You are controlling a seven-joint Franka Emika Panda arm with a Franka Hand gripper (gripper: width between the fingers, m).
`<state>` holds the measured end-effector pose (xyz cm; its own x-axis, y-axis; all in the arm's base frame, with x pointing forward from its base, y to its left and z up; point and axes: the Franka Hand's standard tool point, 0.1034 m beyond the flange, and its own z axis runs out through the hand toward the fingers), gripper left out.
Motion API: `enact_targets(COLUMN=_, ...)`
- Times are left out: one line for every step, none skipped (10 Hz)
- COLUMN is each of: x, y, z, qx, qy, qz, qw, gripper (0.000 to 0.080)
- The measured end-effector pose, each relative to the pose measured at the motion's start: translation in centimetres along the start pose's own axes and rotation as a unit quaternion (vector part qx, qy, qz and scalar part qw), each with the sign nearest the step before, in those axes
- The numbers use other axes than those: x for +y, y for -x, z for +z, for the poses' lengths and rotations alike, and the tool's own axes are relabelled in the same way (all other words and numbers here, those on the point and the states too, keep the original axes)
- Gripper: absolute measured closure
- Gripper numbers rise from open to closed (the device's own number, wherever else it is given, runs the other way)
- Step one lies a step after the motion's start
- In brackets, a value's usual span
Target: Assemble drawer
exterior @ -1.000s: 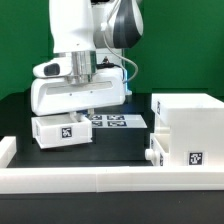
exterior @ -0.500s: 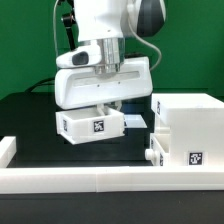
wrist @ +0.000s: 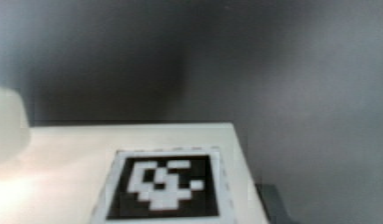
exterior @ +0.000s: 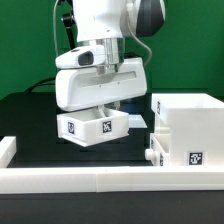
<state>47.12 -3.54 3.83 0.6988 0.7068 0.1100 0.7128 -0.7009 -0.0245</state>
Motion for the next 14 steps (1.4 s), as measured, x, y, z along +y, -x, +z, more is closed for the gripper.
enact_targets(x=0.9, y=-0.3, z=-0.1, qx=-0.003, qy=-0.003, qz=-0.057, qw=0.998, gripper=0.0757)
enact_targets(x=1.3, y=-0.8, z=-0.4, qx=-0.006, qy=-0.002, qz=-0.087, qw=0.996, gripper=0.0757)
enact_targets(x=1.4, y=-0.9, z=-0.5, qx=-0.009, qy=0.000, qz=-0.139, qw=0.990, gripper=0.0757)
enact_targets(x=1.4, y=-0.7, z=-0.4, qx=-0.011, qy=-0.002, qz=-0.170, qw=0.985, gripper=0.0757)
enact_targets(x=1.5, y=-0.6, z=-0.3, qx=-0.012, qy=-0.002, qz=-0.198, qw=0.980, gripper=0.0757)
enact_targets(x=1.5, y=-0.5, z=-0.3, qx=-0.013, qy=-0.002, qz=-0.227, qw=0.974, gripper=0.0757)
enact_targets(x=1.5, y=-0.5, z=-0.3, qx=-0.016, qy=-0.003, qz=-0.257, qw=0.966, gripper=0.0757)
enact_targets(x=1.9, y=-0.9, z=-0.5, qx=-0.022, qy=-0.007, qz=-0.308, qw=0.951, gripper=0.0757)
enact_targets(x=2.4, y=-1.4, z=-0.7, qx=-0.025, qy=-0.008, qz=-0.340, qw=0.940, gripper=0.0757)
enact_targets(x=2.8, y=-1.9, z=-0.8, qx=-0.027, qy=-0.013, qz=-0.364, qw=0.931, gripper=0.0757)
enact_targets(x=3.3, y=-2.3, z=-0.8, qx=-0.025, qy=-0.011, qz=-0.399, qw=0.916, gripper=0.0757)
enact_targets(x=3.2, y=-2.2, z=-0.8, qx=-0.025, qy=-0.011, qz=-0.391, qw=0.920, gripper=0.0757)
enact_targets(x=3.2, y=-2.1, z=-0.7, qx=-0.025, qy=-0.012, qz=-0.390, qw=0.920, gripper=0.0757)
enact_targets(x=3.2, y=-2.2, z=-0.7, qx=-0.025, qy=-0.012, qz=-0.390, qw=0.920, gripper=0.0757)
